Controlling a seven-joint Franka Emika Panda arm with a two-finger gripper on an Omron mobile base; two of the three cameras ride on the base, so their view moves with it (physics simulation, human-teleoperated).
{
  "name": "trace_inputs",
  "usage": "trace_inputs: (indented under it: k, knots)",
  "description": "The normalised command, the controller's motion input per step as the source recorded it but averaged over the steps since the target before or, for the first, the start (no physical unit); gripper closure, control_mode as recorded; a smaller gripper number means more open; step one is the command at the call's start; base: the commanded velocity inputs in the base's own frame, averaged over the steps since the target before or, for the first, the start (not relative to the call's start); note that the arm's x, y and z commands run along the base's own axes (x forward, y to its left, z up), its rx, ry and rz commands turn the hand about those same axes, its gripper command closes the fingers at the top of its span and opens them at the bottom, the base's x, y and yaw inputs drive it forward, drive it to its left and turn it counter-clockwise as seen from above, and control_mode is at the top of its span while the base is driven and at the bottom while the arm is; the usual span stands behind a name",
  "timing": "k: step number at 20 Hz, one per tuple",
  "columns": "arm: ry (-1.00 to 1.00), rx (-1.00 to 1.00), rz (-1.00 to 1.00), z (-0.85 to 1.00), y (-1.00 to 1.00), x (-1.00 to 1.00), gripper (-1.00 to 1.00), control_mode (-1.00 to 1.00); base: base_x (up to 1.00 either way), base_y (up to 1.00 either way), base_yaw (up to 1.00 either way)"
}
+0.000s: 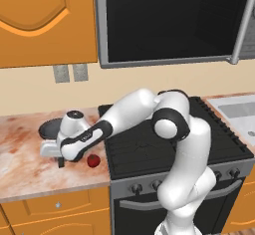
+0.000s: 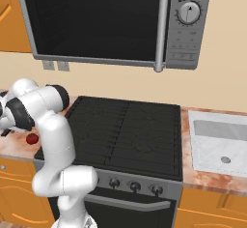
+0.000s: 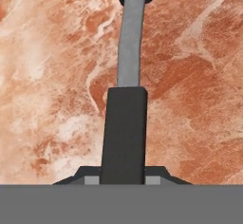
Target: Place the pan on the rear right burner on the stove. Then place the tomato and the onion in the pan and turn on the rear right burner.
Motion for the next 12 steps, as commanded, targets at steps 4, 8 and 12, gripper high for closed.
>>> trace_inputs:
  k: [4,8,12]
  knots:
    - [0.00,0.00,0.00,0.29,0.00,0.00,1.00,-1.00,0.00,0.00,0.00]
    - [-0.01,0.00,0.00,0.24,0.00,0.00,1.00,-1.00,0.00,0.00,0.00]
    - [-0.04,0.00,0.00,0.18,0.00,0.00,1.00,-1.00,0.00,0.00,0.00]
